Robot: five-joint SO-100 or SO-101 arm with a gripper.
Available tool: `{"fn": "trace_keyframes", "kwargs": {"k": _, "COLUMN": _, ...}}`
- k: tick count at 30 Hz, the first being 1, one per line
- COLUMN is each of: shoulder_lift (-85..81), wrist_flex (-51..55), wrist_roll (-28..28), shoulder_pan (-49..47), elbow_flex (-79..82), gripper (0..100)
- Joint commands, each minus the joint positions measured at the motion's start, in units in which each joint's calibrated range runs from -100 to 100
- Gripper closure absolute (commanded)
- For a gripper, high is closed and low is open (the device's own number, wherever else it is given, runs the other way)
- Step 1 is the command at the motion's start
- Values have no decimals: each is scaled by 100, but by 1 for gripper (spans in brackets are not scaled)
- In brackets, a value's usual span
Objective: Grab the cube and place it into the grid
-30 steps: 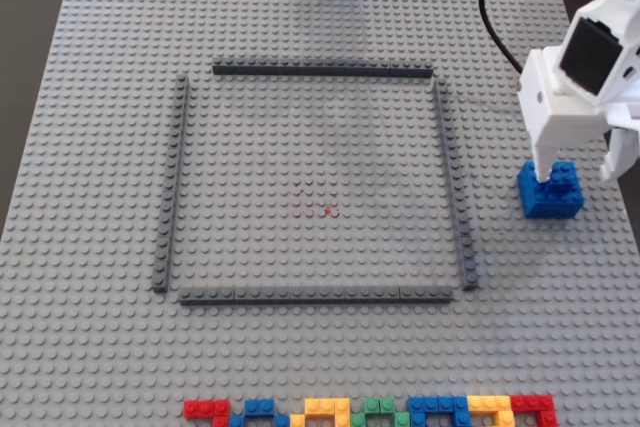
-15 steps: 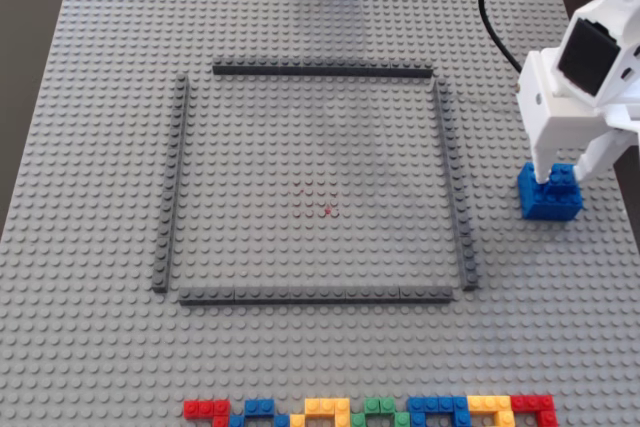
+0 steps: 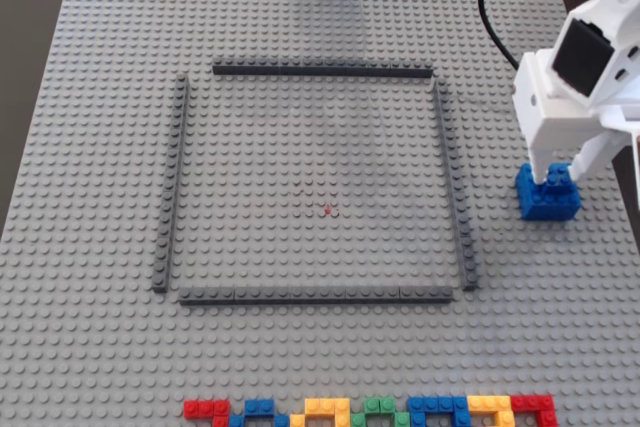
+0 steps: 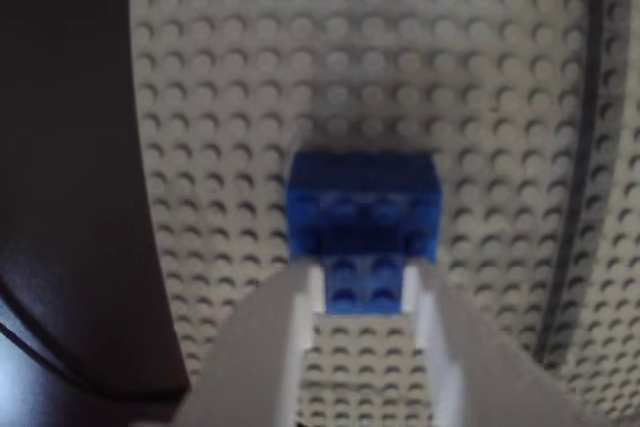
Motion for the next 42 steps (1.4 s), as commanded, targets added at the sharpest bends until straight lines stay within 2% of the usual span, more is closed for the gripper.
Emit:
{"fn": "trace_keyframes", "kwargs": {"k": 1, "shoulder_lift": -984, "wrist_flex": 173, "wrist_roll": 59, "shoulder_pan": 40, "elbow_flex": -64, "gripper": 93}}
{"fn": "trace_keyframes", "kwargs": {"k": 10, "shoulder_lift": -2257, "wrist_flex": 315, "wrist_roll": 371, "shoulder_pan": 150, "elbow_flex": 290, "gripper": 93}}
{"fn": "trace_keyframes", "kwargs": {"k": 22, "shoulder_lift": -3847, "wrist_flex": -291, "wrist_roll": 943, "shoulder_pan": 880, "elbow_flex": 2265, "gripper": 93}}
{"fn": "trace_keyframes", "kwargs": {"k": 33, "shoulder_lift": -4123, "wrist_flex": -1248, "wrist_roll": 1192, "shoulder_pan": 1366, "elbow_flex": 3887, "gripper": 93}}
{"fn": "trace_keyframes", "kwargs": {"k": 42, "shoulder_lift": -3676, "wrist_flex": -1571, "wrist_roll": 1304, "shoulder_pan": 1425, "elbow_flex": 3978, "gripper": 93}}
